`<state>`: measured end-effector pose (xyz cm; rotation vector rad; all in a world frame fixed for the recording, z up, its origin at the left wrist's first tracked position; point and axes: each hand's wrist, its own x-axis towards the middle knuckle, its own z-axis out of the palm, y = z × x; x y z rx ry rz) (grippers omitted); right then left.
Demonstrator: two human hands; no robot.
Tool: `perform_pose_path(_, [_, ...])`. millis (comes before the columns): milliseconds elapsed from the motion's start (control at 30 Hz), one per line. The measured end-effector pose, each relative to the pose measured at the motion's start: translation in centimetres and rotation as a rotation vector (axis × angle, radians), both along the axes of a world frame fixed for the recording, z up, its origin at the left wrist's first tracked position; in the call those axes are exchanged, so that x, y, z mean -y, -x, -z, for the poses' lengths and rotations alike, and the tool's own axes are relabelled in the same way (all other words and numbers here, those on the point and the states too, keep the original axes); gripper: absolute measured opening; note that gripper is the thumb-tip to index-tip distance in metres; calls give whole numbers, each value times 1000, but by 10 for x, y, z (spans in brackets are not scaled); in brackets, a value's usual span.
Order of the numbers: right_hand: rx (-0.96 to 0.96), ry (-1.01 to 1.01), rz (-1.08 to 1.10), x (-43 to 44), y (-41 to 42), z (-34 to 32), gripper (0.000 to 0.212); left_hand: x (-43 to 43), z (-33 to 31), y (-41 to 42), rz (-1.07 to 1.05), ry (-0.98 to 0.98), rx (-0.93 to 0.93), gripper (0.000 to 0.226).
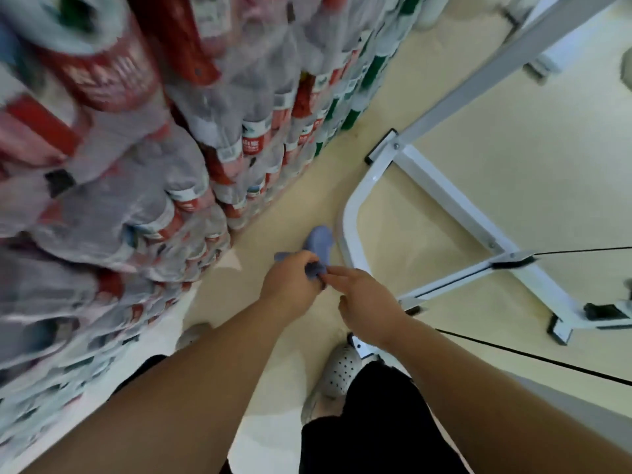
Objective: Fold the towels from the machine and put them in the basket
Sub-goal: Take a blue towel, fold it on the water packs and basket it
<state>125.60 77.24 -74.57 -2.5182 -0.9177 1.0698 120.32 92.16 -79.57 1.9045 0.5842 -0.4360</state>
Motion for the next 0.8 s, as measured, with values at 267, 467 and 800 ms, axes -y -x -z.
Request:
perform_pose_path(267, [75,-326,220,-52,47,-239,39,-60,-266,56,-249,-94,146,11])
perform_pose_path(467, [217,-562,241,-73,54,-337,14,-76,-399,83,-290,-200,331,34])
perform_pose_path(800, [52,-688,-86,-103,66,-422,23,-68,-515,165,-670,-252,489,15])
